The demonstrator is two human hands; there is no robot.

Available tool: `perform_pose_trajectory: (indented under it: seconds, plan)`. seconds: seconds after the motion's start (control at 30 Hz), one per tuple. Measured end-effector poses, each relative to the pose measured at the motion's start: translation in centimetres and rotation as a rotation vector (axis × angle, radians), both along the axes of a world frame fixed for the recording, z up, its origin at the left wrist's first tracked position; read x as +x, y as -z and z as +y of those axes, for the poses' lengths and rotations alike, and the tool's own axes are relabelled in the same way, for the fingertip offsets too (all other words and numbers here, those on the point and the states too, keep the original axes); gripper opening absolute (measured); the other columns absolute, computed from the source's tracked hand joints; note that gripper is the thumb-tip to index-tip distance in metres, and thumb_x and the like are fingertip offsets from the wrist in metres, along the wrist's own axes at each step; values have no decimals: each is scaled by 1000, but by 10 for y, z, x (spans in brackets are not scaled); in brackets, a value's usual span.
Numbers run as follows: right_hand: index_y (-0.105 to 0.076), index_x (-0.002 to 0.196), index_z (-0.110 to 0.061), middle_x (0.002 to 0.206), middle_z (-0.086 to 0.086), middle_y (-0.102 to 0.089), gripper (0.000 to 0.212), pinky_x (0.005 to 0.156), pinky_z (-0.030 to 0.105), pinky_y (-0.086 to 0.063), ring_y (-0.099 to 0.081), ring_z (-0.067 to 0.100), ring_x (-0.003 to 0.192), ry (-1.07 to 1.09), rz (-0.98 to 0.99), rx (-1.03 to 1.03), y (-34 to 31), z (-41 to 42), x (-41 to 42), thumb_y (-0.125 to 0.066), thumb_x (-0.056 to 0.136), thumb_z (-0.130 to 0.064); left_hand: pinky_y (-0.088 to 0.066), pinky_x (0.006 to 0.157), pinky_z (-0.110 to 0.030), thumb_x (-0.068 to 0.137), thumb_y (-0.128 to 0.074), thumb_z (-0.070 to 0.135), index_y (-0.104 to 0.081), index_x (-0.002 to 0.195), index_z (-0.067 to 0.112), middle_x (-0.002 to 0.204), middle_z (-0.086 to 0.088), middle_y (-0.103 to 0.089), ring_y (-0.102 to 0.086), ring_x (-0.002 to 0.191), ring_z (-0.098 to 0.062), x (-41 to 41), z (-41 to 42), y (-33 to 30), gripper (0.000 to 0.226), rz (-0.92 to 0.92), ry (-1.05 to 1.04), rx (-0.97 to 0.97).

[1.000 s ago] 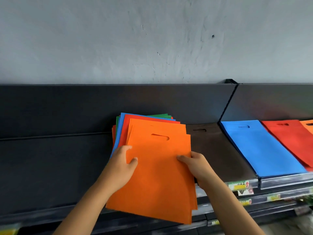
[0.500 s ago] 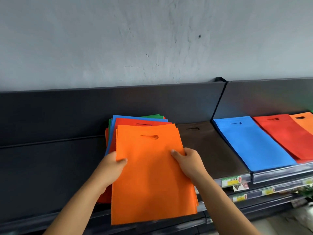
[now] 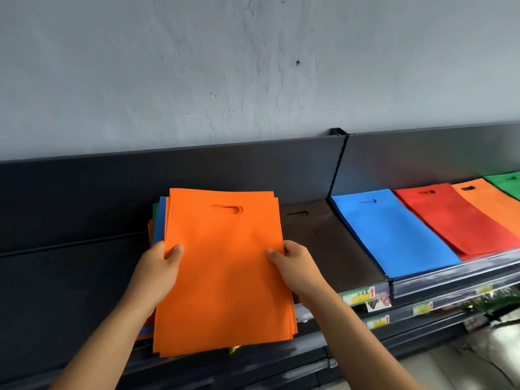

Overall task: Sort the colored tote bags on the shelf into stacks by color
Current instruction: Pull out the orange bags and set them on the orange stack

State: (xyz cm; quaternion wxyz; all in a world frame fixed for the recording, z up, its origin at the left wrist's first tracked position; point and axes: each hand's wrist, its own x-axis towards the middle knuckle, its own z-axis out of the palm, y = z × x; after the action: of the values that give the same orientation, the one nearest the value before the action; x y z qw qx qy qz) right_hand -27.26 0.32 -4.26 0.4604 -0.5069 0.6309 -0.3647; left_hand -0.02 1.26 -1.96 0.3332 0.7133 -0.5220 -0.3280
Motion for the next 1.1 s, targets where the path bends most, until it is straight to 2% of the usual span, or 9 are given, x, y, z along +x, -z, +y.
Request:
perform_pose_trajectory:
  seconds: [0.13,0.27,0.5,0.6,0.7,0.8,0.93,1.03,1.1]
  plan:
    - [-70,109,-22,102,2,-78,24,90,48,-63,-77,22,94,94,-62,-3,-10,5,-12,-58,107,-43,-59,76,-48,105,-47,53,-66,107,26,94,-7,-72,-72,84,-29,-14,0,-10,33,92,32,-34]
    - [-70,110,-11,103,15,-77,39,90,55,-63,-76,35,96,162,-66,-18,-16,13,-32,-58,105,-49,-57,83,-47,105,-50,49,-63,111,32,102,2,-71,-70,93,-21,-34,-3,-10,22,110,78,-64]
    - [-71,109,-3,96,19,-76,56,84,49,-62,-76,32,83,264,-105,-16,-18,35,-96,-56,104,-57,-55,75,-41,108,-49,37,-65,107,24,97,-3,-71,-69,86,-23,-108,1,-21,20,113,115,-147]
    - [-74,101,-7,96,16,-78,47,79,44,-60,-73,23,79,299,-110,-9,-19,49,-136,-60,103,-52,-55,78,-45,108,-50,36,-65,103,24,96,-6,-71,-69,86,-27,-153,3,-27,20,123,135,-168]
    - [-70,105,-1,104,23,-75,51,85,54,-60,-74,31,82,343,-113,8,-21,65,-186,-64,99,-51,-55,73,-46,107,-52,34,-66,99,21,96,-12,-72,-69,86,-32,-202,1,-31,21,110,177,-189]
    - [-69,110,1,107,24,-74,51,88,54,-60,-76,38,93,395,-111,14,-24,84,-244,-65,98,-49,-51,69,-38,107,-52,34,-67,97,24,95,-7,-72,-69,85,-27,-263,0,-29,20,138,222,-187]
    - [-70,109,-1,106,24,-75,46,92,58,-58,-76,38,93,500,-95,17,-25,106,-323,-66,97,-45,-55,75,-41,107,-50,40,-66,102,24,97,-4,-72,-69,87,-24,-352,3,-25,23,185,317,-147]
    - [-75,105,-11,97,15,-80,31,88,52,-62,-77,36,92,556,-79,32,-29,124,-381,-66,101,-40,-53,72,-41,106,-50,39,-66,103,15,97,-16,-71,-69,87,-34,-415,4,-21,29,214,397,-131]
    - [-73,107,-8,98,17,-79,34,88,55,-61,-76,39,94,603,-46,35,-30,135,-420,-66,100,-41,-50,68,-40,106,-51,38,-64,105,5,95,-21,-68,-67,85,-41,-458,4,-19,35,241,443,-124]
